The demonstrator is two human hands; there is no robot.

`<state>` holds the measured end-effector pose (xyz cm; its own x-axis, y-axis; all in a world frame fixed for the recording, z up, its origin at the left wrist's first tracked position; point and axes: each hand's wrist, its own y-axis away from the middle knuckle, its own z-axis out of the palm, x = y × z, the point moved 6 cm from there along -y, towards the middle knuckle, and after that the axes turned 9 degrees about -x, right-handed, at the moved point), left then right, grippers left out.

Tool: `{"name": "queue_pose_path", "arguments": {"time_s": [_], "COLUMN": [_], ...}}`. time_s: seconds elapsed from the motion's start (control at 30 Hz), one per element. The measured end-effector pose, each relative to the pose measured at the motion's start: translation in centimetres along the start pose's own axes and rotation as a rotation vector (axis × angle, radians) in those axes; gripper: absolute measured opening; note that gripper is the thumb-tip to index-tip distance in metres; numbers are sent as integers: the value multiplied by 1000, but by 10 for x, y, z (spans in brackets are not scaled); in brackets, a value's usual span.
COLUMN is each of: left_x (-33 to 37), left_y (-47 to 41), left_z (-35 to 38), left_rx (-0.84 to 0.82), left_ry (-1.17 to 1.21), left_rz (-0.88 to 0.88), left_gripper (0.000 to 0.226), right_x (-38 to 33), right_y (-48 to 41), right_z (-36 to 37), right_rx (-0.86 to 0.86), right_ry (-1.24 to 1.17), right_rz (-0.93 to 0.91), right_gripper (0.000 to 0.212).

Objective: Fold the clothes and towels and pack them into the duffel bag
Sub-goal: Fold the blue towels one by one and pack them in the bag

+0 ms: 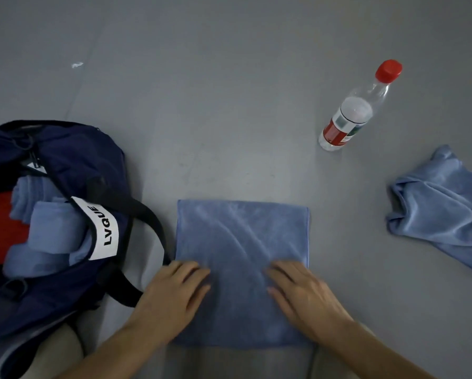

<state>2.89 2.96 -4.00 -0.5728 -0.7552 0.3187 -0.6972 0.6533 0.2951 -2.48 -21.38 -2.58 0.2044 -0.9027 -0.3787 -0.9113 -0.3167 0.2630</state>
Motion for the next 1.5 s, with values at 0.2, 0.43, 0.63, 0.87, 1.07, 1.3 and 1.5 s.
{"name": "queue_pose_path", "arguments": {"time_s": [0.2,0.43,0.63,0.87,1.07,1.3,1.5], "left_x": [-8,-35,-76,-92,-113,-87,-55], "left_y": [-107,-170,-187,-195,-215,-178,-88], "left_z": [19,9,-17,-69,-87,-134,-95], "left_rx": [-162,-133,-143,152,68,412,265], "left_ry": [11,-111,-168,-137,21,86,-9], "left_rz": [-230,-230,-190,-45,-184,-136,3], "left_gripper": [67,75,70,35,17,5,7], "right_x": [46,103,125,138,154,151,103], "right_y": [-76,-120,-129,-129,-140,-122,-35], "right_z": [20,-1,-19,-55,-76,-124,-97], "right_rx": [-203,-210,-218,9,95,389,344], "right_ry": [96,271,309,99,-76,-204,-143], "right_rz": [202,244,261,276,390,377,174], "right_gripper": [73,80,74,50,27,18,13]}}
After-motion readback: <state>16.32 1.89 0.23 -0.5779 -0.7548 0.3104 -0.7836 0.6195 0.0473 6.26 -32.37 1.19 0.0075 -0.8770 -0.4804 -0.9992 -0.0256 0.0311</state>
